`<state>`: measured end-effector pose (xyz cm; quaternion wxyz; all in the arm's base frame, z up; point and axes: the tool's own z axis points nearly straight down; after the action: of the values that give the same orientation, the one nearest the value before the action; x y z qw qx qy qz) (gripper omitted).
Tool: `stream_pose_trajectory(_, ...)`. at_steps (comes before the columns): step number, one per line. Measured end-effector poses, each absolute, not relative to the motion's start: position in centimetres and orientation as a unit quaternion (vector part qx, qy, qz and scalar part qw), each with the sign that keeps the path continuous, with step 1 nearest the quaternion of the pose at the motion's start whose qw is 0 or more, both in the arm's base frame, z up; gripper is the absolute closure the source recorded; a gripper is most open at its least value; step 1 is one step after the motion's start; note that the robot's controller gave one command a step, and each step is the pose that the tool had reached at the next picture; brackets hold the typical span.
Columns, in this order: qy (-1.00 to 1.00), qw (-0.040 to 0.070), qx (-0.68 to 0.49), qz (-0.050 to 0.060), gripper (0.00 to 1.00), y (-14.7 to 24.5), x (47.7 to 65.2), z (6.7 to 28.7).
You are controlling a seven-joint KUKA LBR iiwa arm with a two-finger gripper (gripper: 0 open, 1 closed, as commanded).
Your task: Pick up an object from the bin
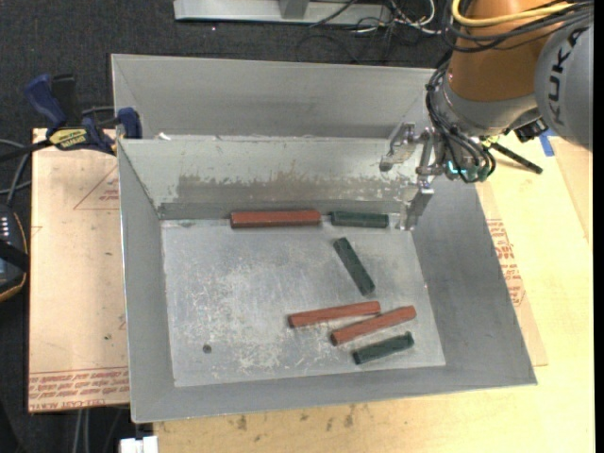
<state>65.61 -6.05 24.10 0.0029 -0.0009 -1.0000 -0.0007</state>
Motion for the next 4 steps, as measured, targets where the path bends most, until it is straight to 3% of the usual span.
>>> stream_pose_trajectory(1, -1.0, -0.001, 0.0, 0.0, 0.0, -6.0, 65.8, 24.6)
stream_pose_trajectory(2, -1.0, -0.003, -0.012, 0.0, 0.0, -6.3, 64.5, 18.9)
stream_pose_trajectory(3, -1.0, -0.002, 0.013, 0.0, 0.0, -3.3, 61.6, 11.4)
stream_pose_trajectory(4, -1.0, -0.002, 0.025, -0.001, 0.0, -2.7, 60.8, 10.0)
